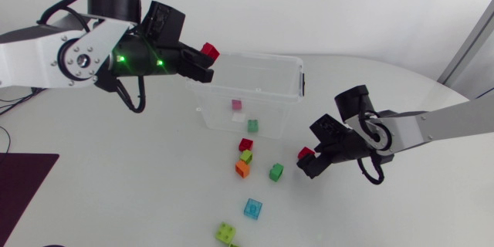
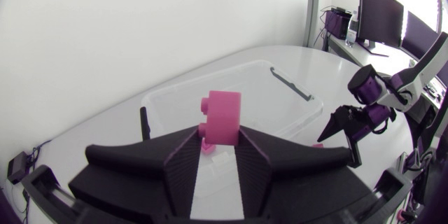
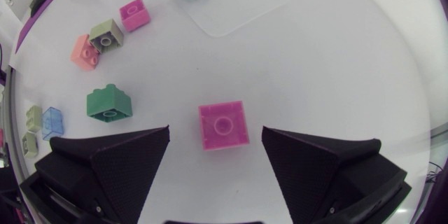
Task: Pick up the duplo bricks and place them in the container
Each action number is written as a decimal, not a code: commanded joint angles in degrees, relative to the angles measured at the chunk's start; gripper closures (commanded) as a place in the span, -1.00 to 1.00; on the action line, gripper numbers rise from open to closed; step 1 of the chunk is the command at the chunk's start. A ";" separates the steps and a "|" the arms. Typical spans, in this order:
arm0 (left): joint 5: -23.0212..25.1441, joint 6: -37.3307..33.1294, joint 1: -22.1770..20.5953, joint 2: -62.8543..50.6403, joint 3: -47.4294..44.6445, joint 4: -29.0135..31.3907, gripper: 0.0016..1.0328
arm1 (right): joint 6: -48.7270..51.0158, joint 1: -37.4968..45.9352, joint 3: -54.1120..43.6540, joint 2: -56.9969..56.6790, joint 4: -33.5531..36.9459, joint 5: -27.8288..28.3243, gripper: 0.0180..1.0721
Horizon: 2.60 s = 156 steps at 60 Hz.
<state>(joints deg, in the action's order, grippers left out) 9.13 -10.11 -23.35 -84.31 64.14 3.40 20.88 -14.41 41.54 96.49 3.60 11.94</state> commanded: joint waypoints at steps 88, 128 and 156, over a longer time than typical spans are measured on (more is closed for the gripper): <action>7.13 -24.61 -8.90 9.69 -23.62 17.78 -0.79 | -8.14 -8.79 28.60 -9.48 14.16 -5.27 0.50; 7.13 -39.99 -19.98 1.70 -29.60 17.26 -0.79 | -8.23 -10.11 39.41 2.92 13.54 -8.34 -0.90; 7.13 -44.21 -22.61 -5.34 -25.38 15.41 -0.78 | -8.23 -16.61 11.55 -20.02 14.16 -7.64 -0.90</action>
<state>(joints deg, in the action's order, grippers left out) 16.03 -52.58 -45.25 -88.31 37.30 19.51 13.26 -30.28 57.87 78.56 16.80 4.43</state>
